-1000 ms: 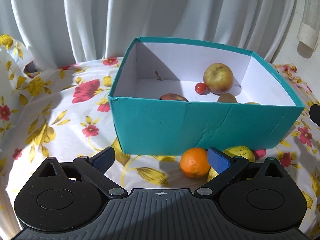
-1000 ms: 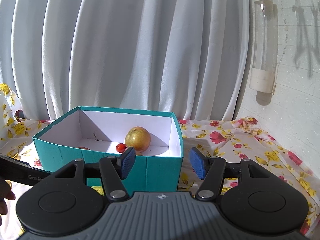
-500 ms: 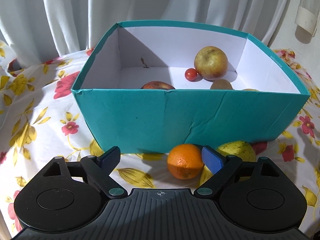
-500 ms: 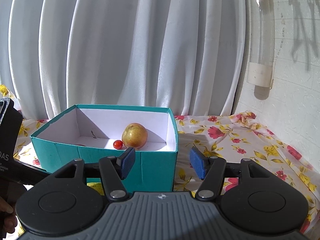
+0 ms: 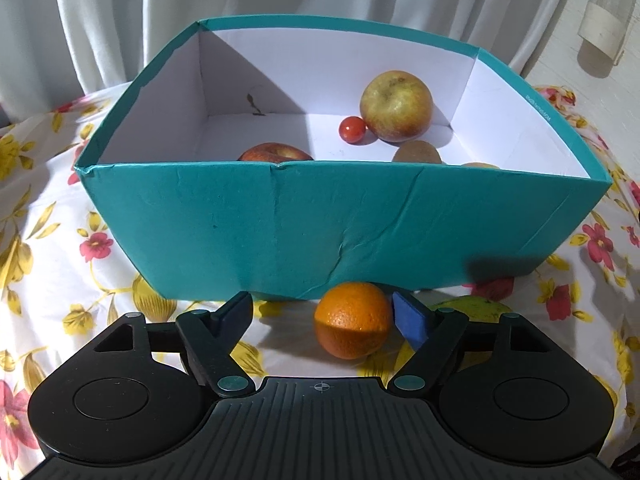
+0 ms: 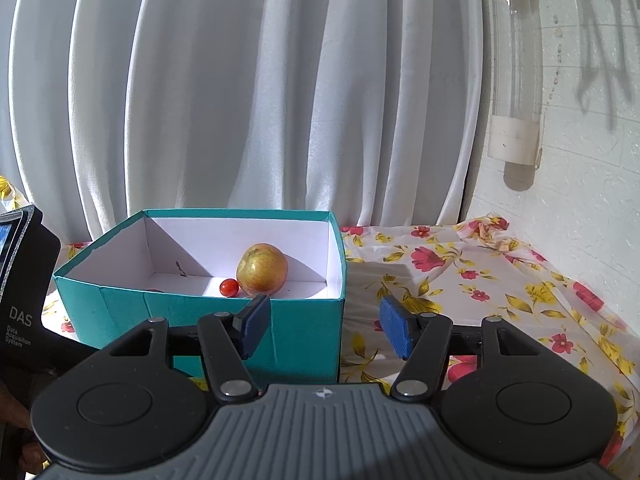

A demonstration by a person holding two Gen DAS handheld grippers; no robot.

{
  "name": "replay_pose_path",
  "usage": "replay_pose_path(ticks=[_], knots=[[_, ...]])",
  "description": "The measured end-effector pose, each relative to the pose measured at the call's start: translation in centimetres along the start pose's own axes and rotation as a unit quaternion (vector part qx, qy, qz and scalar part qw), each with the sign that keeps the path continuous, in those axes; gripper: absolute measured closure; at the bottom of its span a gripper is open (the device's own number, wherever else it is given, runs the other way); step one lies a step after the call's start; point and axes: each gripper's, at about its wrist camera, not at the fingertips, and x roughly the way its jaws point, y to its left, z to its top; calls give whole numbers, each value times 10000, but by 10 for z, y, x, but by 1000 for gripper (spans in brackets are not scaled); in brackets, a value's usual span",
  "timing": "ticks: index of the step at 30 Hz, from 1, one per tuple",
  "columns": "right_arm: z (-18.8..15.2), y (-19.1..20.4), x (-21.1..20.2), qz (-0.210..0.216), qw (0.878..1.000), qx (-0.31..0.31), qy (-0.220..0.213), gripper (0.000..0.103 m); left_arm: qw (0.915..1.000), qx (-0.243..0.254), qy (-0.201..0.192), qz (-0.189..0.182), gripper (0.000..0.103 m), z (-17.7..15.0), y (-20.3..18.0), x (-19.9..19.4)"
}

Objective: Organize fruits
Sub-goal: 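Move the left gripper to the orange beside the box and grasp it, then lift the orange with the left gripper while the right grasps the large yellow-green pear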

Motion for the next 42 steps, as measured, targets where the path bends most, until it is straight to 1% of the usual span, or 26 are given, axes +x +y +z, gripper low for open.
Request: replay_pose_path(ticks=[7,20,23,26,28,30,32,35,38,39,42], knots=[[-3,-3,1,3,10000,37,21,42,9999,-122,74,-64,25,2,3,4],[-3,-4,1,-15,10000,61,21,42,9990,-150,139,-403,53,3,1,3],[-4,-4,1,-15,10000,64,32,42,9987,-189,141,-443,53,4,1,4],[-4,-4,0,-17,10000,61,36,41,9983,-278,177,-474,50,5,4,7],[-4,-4,0,-12,10000,60,42,40,9984,-280,173,-462,50,5,4,7],[-5,-4,0,-20,10000,54,52,40,9983,-291,171,-477,52,4,3,7],[-5,-4,-1,-16,10000,52,50,40,9981,-293,174,-506,58,4,2,7],[-5,-4,0,-15,10000,50,51,40,9982,-291,182,-494,58,5,1,6],[-5,-4,-1,-22,10000,40,48,40,9989,-228,172,-383,59,5,-1,4],[-5,-4,-1,-26,10000,32,43,40,9992,-178,155,-318,59,4,-3,2],[-6,-3,-1,-45,10000,7,28,40,9993,-176,26,-318,59,4,-2,-9]])
